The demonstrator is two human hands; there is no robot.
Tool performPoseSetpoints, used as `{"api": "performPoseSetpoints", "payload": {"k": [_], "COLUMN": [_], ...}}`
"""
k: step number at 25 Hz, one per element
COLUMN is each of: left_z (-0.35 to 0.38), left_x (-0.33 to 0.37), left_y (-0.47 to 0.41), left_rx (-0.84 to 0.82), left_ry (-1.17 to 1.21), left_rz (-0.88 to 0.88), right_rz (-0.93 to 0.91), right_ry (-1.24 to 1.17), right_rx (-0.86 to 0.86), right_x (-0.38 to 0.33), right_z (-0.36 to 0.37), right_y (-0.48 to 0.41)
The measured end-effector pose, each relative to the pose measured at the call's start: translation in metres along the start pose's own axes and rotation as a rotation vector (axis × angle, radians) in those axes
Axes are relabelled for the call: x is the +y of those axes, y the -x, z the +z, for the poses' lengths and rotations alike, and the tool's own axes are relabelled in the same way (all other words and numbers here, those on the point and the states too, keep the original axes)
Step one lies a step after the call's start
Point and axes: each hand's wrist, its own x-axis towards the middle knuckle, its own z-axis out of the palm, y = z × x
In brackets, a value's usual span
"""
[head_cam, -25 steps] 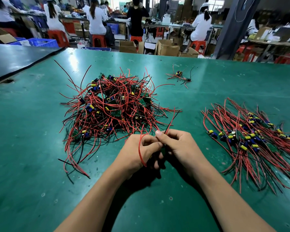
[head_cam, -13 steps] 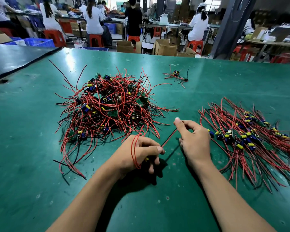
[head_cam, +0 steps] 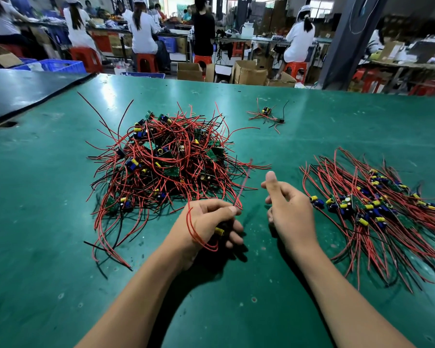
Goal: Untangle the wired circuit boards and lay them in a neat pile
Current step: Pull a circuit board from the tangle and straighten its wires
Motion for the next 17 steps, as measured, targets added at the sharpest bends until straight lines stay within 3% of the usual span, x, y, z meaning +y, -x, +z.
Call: {"api": "performPoseSetpoints", "payload": {"k": [2, 5, 11, 14, 17], "left_z": [0.004, 0.005, 0.003, 0.005, 0.003], "left_x": [-0.002, -0.004, -0.004, -0.004, -0.005], "left_y": [-0.003, -0.004, -0.004, -0.004, -0.006], "left_rx": [0.109, 0.277, 0.386, 0.389, 0.354], "left_ry": [0.069, -0.067, -0.133, -0.199, -0.141], "left_rz": [0.066, 0.249, 0.378, 0.426, 0.393], "right_rz": [-0.061, -0.152, -0.311, -0.466, -0.401], "right_ry": [0.068, 0.151, 0.15, 0.335, 0.343], "right_rx": [-0.086, -0.264, -0.443, -0.415, -0.296], "right_x": [-0.005, -0.011, -0.015, -0.012, -0.013], "right_z": [0.004, 0.013, 0.015, 0.016, 0.011], "right_y": [0.01, 0.028, 0.037, 0.037, 0.03]}}
